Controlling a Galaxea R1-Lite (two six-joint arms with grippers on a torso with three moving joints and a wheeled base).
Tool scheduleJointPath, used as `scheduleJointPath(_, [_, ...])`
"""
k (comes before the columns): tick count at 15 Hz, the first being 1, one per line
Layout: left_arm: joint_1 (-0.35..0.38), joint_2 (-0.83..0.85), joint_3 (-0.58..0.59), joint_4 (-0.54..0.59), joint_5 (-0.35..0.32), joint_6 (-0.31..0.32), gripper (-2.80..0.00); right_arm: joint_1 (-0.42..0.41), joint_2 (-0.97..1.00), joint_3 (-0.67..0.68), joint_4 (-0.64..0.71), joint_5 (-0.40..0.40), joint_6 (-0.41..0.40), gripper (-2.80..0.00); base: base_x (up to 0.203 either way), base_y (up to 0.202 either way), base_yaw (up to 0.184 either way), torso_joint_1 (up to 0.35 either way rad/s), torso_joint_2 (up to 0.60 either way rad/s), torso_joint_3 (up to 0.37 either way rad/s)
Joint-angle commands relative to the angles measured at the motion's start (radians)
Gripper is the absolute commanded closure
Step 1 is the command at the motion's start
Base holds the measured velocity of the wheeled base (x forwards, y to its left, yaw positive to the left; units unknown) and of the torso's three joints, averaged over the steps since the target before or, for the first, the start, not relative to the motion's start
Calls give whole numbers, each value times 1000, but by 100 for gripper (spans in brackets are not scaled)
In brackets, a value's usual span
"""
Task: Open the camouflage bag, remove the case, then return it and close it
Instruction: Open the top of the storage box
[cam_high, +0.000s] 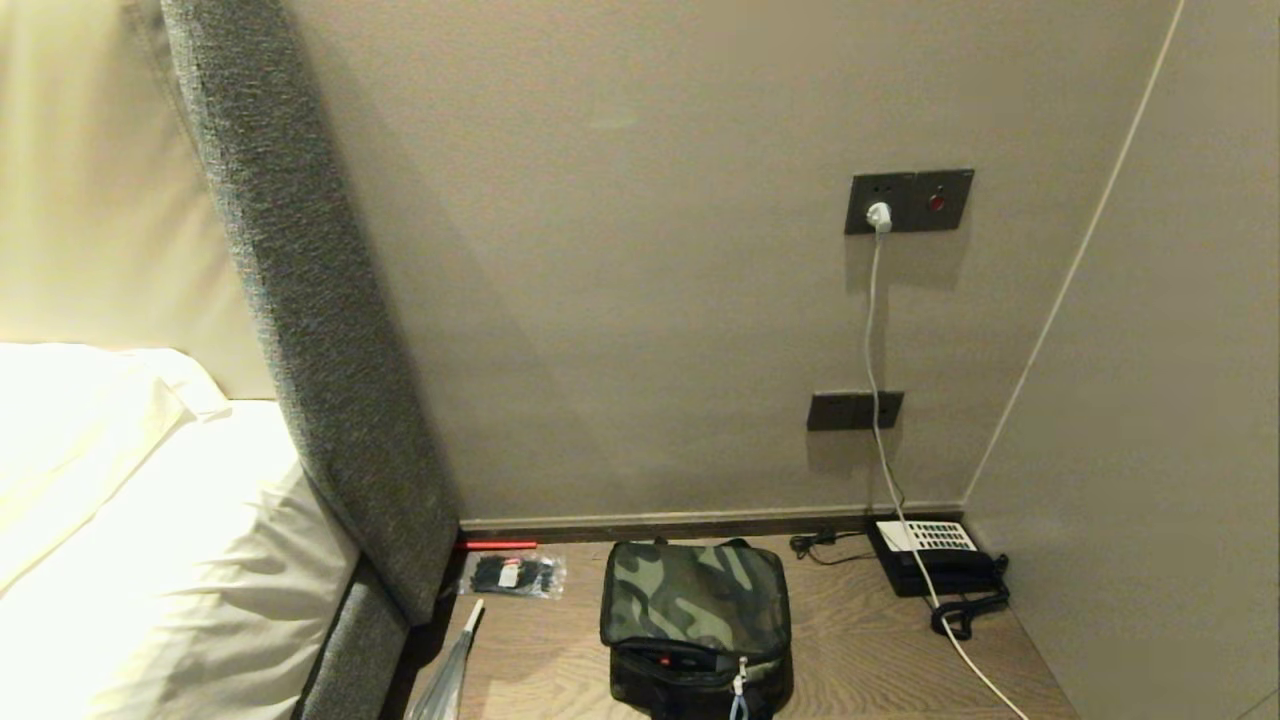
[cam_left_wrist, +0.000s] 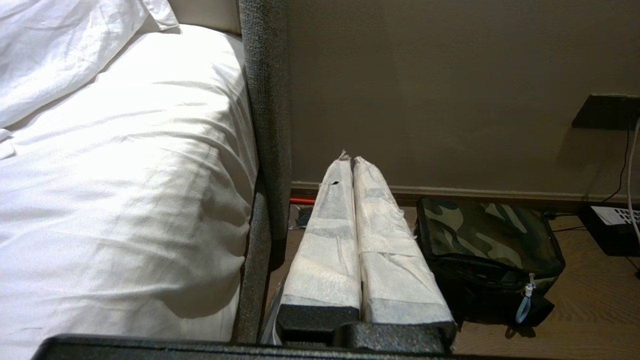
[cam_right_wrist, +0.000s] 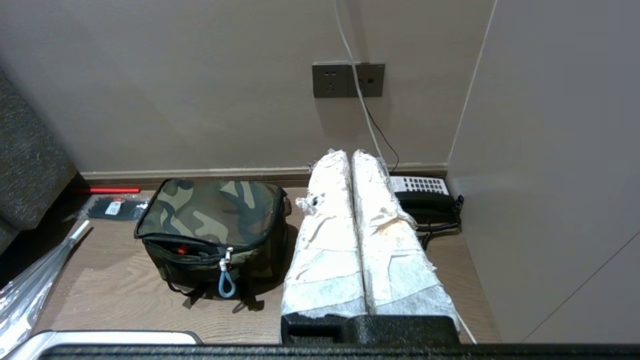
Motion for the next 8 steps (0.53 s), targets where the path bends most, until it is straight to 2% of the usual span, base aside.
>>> scheduleJointPath(1, [0, -2, 3, 0, 0, 0, 0, 0, -2, 0, 0, 1, -1, 0, 0, 0, 0, 0, 0, 0])
scheduleJointPath(8, [0, -2, 3, 0, 0, -2, 0, 0, -2, 0, -1, 1, -1, 0, 0, 0, 0, 0, 0, 0])
